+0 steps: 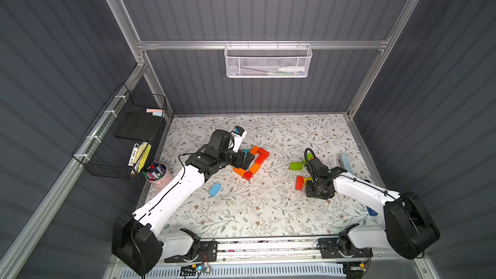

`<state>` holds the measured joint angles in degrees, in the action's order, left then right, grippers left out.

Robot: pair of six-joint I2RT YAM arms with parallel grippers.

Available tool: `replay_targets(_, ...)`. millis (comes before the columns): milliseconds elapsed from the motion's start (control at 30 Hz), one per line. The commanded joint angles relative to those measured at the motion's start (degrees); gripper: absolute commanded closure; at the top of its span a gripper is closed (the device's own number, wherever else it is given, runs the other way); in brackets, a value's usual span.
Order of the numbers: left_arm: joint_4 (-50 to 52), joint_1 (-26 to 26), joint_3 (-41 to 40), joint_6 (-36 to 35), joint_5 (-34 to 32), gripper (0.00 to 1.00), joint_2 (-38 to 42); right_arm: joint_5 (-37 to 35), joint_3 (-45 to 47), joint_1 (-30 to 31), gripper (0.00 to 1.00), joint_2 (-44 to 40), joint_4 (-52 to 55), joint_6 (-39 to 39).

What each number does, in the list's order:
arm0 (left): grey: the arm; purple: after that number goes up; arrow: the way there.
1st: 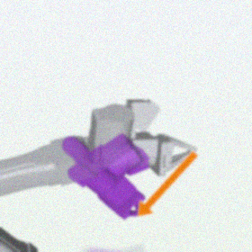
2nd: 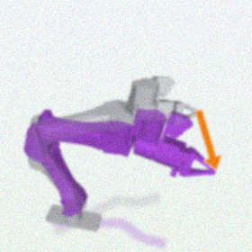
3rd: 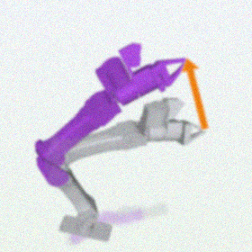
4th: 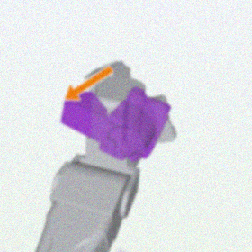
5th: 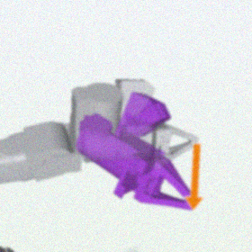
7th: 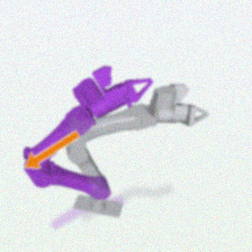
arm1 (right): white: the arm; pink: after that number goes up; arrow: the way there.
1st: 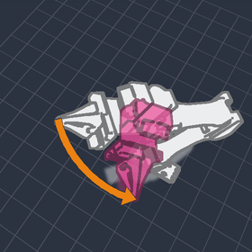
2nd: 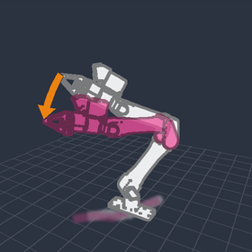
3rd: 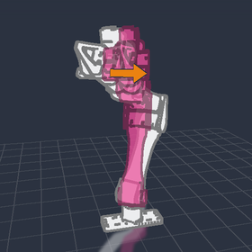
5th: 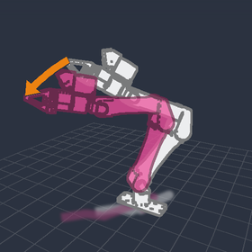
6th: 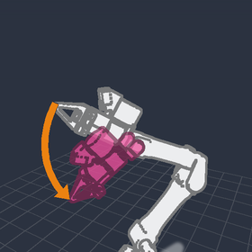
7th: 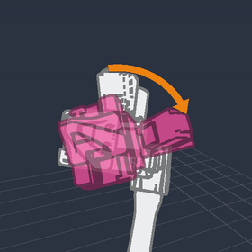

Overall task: Assemble a heart with building blocks
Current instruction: Pick up the building block from the center of the board.

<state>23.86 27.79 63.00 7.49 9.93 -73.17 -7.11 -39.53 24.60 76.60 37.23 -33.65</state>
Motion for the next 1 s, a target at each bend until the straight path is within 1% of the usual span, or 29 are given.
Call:
replay_targets(0,0.05,-0.33,-0.68,-0.45,0.26,0.01,-0.22,-2.86,0.15,-2.19,0.54,-1.36,2.29,-0.99)
replay_targets(100,0.14,-0.35,-0.66,-0.43,0.26,0.01,-0.2,-2.39,-0.76,-3.8,0.54,-2.43,2.49,-0.13)
replay_targets(200,0.15,-0.33,-0.66,-0.41,0.35,0.01,-0.31,2.26,-1.24,-3.97,0.54,-3.6,0.56,2.04)
replay_targets(300,0.23,-0.31,-0.55,-0.48,0.35,0.01,-0.31,3.81,-1.04,-4.12,0.52,-3.21,-0.96,2.53)
replay_targets(667,0.36,-0.28,-0.7,-0.58,0.77,0.01,-0.13,2.71,-3.83,-4.96,0.53,5.19,-5.54,4.27)
replay_targets(967,0.31,-0.33,-0.86,-0.65,0.77,0.01,-0.18,1.8,-4.6,-5.09,0.6,8.87,-6.38,5.08)
